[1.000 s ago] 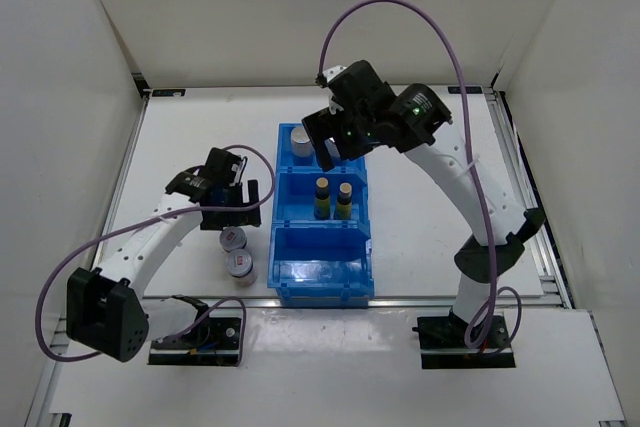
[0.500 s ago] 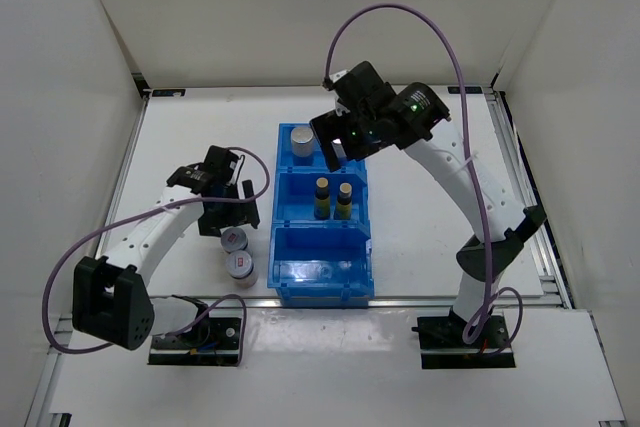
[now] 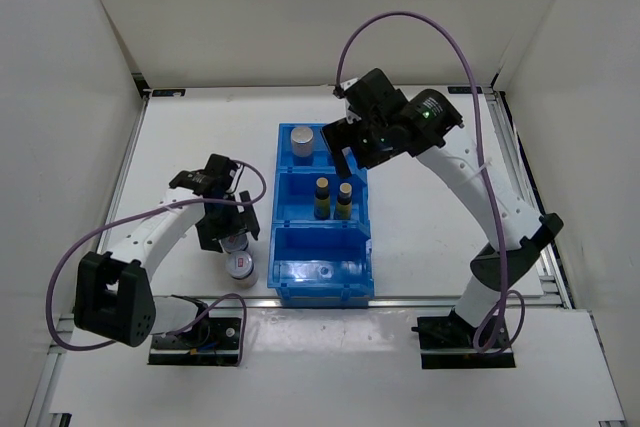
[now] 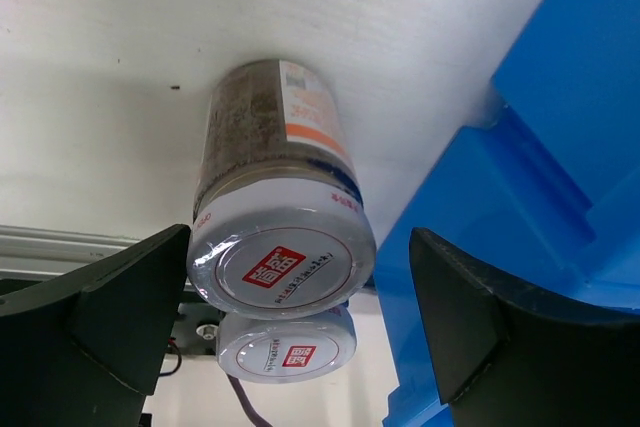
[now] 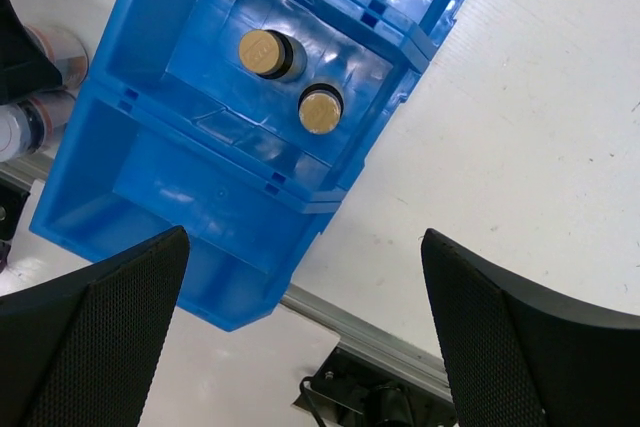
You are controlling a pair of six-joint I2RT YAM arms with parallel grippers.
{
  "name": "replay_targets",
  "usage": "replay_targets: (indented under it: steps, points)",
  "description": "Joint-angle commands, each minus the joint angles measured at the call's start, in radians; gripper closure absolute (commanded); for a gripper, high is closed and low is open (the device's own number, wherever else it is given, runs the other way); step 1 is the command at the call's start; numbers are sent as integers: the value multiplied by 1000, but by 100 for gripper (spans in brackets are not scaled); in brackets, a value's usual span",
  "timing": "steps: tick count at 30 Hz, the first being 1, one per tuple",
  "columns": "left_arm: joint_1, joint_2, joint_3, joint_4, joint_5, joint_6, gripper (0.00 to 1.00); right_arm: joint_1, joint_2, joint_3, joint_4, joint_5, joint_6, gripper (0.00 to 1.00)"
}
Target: Organize the condiment bottles
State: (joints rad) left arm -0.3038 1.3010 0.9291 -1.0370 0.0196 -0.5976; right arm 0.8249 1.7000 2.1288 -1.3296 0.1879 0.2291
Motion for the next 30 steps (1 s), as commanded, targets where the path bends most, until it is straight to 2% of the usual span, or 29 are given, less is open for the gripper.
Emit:
replay_targets:
  steps: [1, 4, 5, 8, 11, 12, 17, 20, 21, 23, 25, 27, 30]
  points:
    - [5, -25, -10, -8, 29, -28, 0, -1, -46, -18, 15, -11, 21, 0]
    - [14, -37, 14, -8, 17, -28, 18, -1, -57, -40, 15, -11, 21, 0]
    - [14, -49, 33, -20, -16, -28, 33, -1, -57, -49, 15, -11, 21, 0]
    - [14, -63, 152, -73, -104, -8, 49, -1, -68, -61, 15, -11, 21, 0]
    - [14, -74, 307, -135, -167, 16, 59, -1, -88, -99, 36, -11, 21, 0]
    - [14, -74, 348, -150, -178, 16, 69, -1, -88, -99, 46, -11, 21, 0]
    - [14, -40, 650, -242, -147, 47, 89, -1, -109, -148, 55, 7, 52, 0]
    - [14, -12, 778, -264, -9, 85, 89, -1, -128, -191, 66, 18, 73, 0]
    - [-6, 0, 793, -264, 66, 94, 89, -1, -128, -204, 66, 18, 73, 0]
    - [-56, 0, 816, -264, 126, 131, 89, -10, -151, -236, 75, 31, 96, 0]
    - [-138, 0, 817, -273, 155, 131, 89, -10, -161, -254, 75, 42, 110, 0]
    - [-197, -22, 754, -282, 155, 131, 89, -21, -184, -280, 84, 51, 137, 0]
    - [-247, -40, 674, -282, 164, 131, 89, -32, -207, -311, 105, 51, 151, 0]
